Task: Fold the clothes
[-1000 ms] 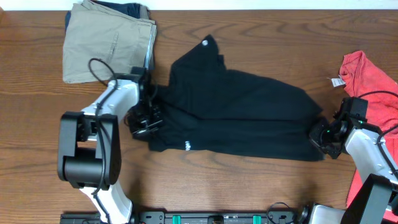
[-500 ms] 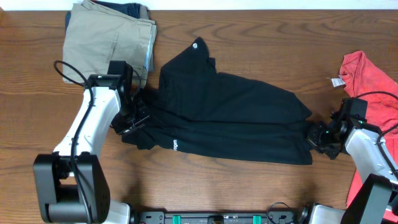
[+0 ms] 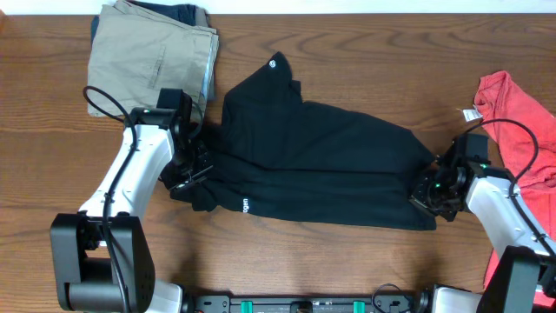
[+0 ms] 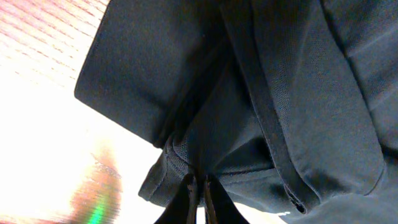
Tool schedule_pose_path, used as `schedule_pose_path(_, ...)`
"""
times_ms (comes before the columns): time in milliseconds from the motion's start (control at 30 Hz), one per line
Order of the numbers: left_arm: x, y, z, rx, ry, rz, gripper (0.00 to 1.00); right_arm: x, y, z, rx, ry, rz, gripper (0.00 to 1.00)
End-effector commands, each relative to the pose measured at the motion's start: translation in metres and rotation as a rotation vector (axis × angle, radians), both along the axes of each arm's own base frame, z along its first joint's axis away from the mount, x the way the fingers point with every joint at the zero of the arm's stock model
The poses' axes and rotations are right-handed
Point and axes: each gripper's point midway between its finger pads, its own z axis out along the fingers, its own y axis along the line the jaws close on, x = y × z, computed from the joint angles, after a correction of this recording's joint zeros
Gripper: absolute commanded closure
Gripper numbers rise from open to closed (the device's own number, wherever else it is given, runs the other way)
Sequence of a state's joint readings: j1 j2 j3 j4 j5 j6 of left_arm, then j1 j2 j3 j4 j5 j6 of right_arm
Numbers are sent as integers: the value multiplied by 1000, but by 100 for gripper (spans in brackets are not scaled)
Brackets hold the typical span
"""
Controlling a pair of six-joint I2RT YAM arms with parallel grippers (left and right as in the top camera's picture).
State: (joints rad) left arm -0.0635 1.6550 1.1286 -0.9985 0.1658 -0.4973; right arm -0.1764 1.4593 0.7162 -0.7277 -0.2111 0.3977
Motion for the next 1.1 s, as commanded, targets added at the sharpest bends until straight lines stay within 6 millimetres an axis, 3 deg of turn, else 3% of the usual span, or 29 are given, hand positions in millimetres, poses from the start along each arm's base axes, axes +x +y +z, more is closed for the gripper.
schedule_pose_path(0, -6, 5, -6, 28, 27, -8, 93, -13, -12, -12, -91, 65, -56, 91)
schedule_pose_path(300, -11, 14, -6, 77, 49, -11, 93, -28, -44, -41, -169, 189, -150, 91)
schedule_pose_path(400, -15, 14, -5, 81, 64, -11, 93, -32, -55, -44, -169, 219, -178, 98)
schedule_pose_path(633, -17, 14, -5, 81, 72, -11, 93, -17, -93, -9, -238, 232, -249, 99)
schedule_pose_path(867, -20, 12, -4, 65, 84, -10, 94, 12, -95, 23, -195, 175, -256, 99)
schedule_pose_path(1000, -23, 9, 2, 51, 90, -10, 93, 14, -89, 33, -156, 185, -251, 84)
schedule_pose_path(1067, -24, 9, 3, 45, 89, -19, 68, 15, -84, 36, -130, 182, -218, 66)
